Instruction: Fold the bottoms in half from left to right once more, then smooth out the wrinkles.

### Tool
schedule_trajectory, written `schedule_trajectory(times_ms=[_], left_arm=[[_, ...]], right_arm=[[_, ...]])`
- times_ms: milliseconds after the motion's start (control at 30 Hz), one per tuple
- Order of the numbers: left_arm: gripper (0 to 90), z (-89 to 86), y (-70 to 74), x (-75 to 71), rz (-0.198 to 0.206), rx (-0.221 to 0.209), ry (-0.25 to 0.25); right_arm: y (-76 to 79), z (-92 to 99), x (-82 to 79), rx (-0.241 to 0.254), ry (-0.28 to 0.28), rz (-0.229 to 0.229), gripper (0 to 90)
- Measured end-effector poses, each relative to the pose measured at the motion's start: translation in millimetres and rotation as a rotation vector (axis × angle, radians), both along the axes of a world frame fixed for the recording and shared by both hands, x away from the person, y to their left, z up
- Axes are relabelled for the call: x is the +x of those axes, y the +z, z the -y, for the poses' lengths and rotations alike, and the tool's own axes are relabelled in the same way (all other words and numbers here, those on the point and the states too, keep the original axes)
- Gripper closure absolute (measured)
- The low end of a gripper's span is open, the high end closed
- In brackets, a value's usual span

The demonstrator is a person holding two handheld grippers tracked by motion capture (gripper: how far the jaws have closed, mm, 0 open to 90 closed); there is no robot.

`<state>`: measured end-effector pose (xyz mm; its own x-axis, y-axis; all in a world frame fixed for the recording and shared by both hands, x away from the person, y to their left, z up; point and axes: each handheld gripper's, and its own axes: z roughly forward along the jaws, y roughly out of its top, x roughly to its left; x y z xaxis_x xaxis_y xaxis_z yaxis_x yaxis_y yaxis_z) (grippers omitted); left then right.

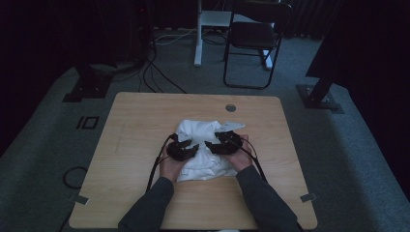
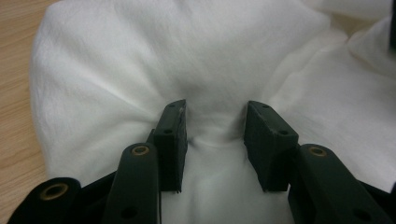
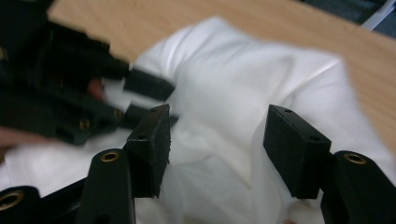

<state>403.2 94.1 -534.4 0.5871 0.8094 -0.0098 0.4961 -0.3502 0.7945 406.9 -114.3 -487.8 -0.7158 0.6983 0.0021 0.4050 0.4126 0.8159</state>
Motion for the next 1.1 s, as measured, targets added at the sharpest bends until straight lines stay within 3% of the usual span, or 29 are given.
schedule_trajectory(times_ms=[133,233,433,633,700,800,1000,1100], left_arm=[[59.4,-0.5,-0.1,-0.1,-0.001,-0.006,0.0],[59.4,-1.1,0.0,0.3,-0.005,-0.009,-0.002],[59.3,-1.9,-0.1,0.7,-0.009,-0.02,-0.003],[59.3,-1.9,-0.2,0.8,-0.009,-0.025,-0.01],[59.3,-1.7,-0.3,0.7,-0.009,-0.025,-0.015],[59.3,-2.2,-0.3,1.2,-0.014,-0.03,-0.014],[59.3,-4.0,-0.2,1.5,-0.017,-0.038,-0.01],[59.3,-3.9,-0.4,1.5,-0.015,-0.041,-0.01]], right_arm=[[-17.1,-2.1,-7.0,-0.05,0.027,-0.043,45.4],[-23.4,3.9,-17.3,-0.06,0.021,-0.055,61.6],[-29.3,25.4,-43.5,-0.081,-0.014,-0.02,71.0],[-41.6,59.3,-65.7,-0.043,-0.042,-0.051,83.2],[-43.1,67.4,-69.3,-0.014,-0.047,-0.063,83.6],[-43.3,74.6,-75.5,-0.015,-0.063,-0.063,82.7],[-47.7,92.0,-89.0,-0.098,-0.131,-0.059,84.1],[-43.7,105.1,-90.6,-0.046,-0.155,-0.056,76.2]])
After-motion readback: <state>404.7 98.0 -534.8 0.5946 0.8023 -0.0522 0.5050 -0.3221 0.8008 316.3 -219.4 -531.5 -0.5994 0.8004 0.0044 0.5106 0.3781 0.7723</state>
